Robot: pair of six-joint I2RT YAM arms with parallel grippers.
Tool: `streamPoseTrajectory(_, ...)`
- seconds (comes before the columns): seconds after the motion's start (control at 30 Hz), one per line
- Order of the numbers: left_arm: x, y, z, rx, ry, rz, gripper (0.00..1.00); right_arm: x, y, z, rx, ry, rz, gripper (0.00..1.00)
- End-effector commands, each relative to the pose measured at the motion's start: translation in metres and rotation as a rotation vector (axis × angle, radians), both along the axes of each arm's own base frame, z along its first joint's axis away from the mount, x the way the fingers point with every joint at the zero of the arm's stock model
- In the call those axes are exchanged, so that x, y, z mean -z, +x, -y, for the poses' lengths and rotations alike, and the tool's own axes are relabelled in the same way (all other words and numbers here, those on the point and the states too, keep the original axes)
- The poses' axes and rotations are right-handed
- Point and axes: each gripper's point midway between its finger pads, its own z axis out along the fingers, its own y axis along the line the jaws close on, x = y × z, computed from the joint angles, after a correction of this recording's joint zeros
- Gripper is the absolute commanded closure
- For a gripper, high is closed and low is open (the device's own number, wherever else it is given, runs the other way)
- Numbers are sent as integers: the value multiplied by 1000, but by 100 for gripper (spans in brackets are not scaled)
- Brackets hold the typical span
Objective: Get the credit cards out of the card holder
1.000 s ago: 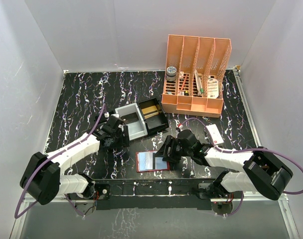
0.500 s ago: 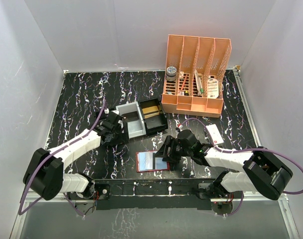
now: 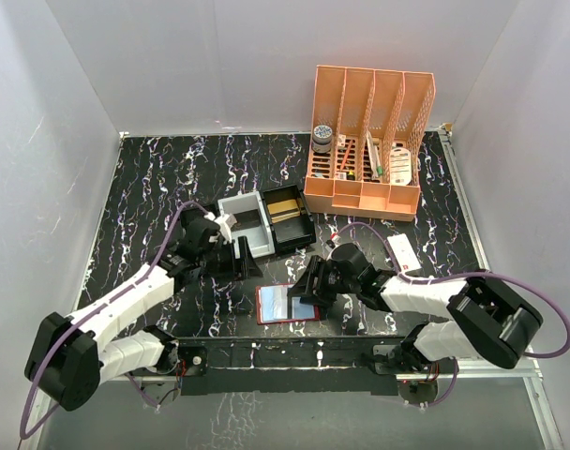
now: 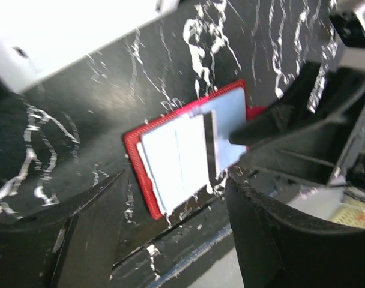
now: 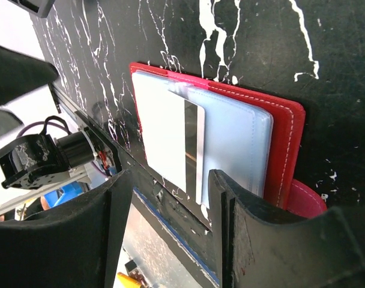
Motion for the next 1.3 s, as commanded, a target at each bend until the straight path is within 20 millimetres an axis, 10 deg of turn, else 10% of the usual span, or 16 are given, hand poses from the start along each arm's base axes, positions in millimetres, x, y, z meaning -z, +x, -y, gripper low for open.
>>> streamPoseTrajectory(0.0, -15, -20, 37, 105, -239, -69, 39, -16, 11, -12, 18, 81, 26, 51)
streamPoseTrajectory(0.53, 53, -46, 50, 144, -9, -203, 74, 23, -3, 2, 53, 39, -56, 63)
streamPoseTrajectory(0.9, 106, -75, 22, 128, 181, -322, 86, 23, -4, -4, 28, 64, -67, 69)
streamPoseTrajectory(1.27, 110, -84, 14, 108, 188, -329, 88, 9, -5, -18, -25, 145, -58, 78)
